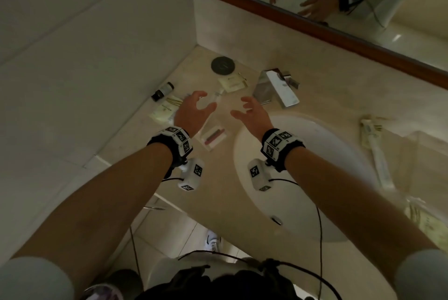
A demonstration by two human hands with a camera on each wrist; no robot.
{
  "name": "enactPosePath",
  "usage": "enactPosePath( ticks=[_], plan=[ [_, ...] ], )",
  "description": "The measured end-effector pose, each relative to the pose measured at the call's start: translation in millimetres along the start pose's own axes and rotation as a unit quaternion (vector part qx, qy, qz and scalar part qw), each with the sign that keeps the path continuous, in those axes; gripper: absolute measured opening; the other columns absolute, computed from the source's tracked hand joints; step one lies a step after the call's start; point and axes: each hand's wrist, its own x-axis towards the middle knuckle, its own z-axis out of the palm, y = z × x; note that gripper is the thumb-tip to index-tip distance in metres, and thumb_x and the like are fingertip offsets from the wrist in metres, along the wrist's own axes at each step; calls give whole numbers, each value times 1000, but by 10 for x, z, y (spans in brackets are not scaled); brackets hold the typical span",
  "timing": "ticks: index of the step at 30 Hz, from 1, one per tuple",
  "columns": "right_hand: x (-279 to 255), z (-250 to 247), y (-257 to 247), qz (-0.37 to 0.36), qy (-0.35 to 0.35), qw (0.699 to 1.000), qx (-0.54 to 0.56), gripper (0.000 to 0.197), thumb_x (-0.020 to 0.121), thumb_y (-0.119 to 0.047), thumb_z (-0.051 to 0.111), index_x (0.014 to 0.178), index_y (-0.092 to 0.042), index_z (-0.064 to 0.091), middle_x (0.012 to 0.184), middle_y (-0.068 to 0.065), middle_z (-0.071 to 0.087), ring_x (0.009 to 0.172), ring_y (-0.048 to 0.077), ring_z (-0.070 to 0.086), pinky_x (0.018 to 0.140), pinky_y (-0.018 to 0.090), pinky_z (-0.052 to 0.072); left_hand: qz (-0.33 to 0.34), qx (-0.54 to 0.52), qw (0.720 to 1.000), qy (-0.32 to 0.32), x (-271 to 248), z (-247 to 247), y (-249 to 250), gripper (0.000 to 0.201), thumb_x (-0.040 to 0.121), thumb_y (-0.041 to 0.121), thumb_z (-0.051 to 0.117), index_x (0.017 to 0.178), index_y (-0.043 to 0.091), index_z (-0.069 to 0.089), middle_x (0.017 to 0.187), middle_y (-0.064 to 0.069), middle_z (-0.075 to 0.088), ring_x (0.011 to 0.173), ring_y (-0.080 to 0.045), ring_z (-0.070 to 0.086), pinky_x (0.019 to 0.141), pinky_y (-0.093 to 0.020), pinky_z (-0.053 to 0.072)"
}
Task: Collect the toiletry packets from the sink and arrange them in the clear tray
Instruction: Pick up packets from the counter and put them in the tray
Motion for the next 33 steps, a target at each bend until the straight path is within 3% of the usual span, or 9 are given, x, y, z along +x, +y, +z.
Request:
enactPosePath(
  ticks=[4,7,16,25,28,33],
  plan=[
    [261,92,-58,-17,4,999,-28,56,84,-29,70,133,-17,47,131,6,50,120,20,47,97,32,40,-13,1,1000,-3,157,-18,-51,44,84,41,64,124,26,54,129,-4,55,119,-18,52,101,-38,43],
    [476,147,-69,-25,-4,998,-54,59,84,-31,70,136,-18,44,138,6,47,127,22,44,106,37,38,-16,4,1000,-7,289,-41,-85,44,84,42,64,123,26,54,125,-5,56,114,-18,54,97,-36,44],
    [931,291,-28,-38,20,983,-177,72,83,-36,70,143,-14,36,148,9,38,138,26,34,114,41,29,-32,6,999,5,628,-63,-235,43,79,46,64,118,30,56,107,-1,58,94,-19,59,89,-41,51],
    [1198,490,-41,-26,-1,959,-282,82,86,-53,58,151,-21,18,161,4,9,148,24,5,117,50,12,-27,40,999,11,779,-116,-373,42,81,40,67,119,27,57,100,4,52,85,-14,57,84,-32,49],
    [1249,520,-19,-12,-10,953,-303,81,88,-55,53,151,-21,16,160,4,12,148,24,7,117,52,13,-29,41,999,4,812,-125,-389,41,82,36,67,121,25,56,100,5,49,84,-13,55,86,-34,50],
    [1266,505,-3,-26,-5,938,-346,71,92,-49,47,150,-18,19,155,7,27,143,26,22,113,49,17,-29,40,999,-8,856,-129,-422,40,83,33,67,121,26,55,103,3,49,87,-15,56,88,-35,50]
  ],
)
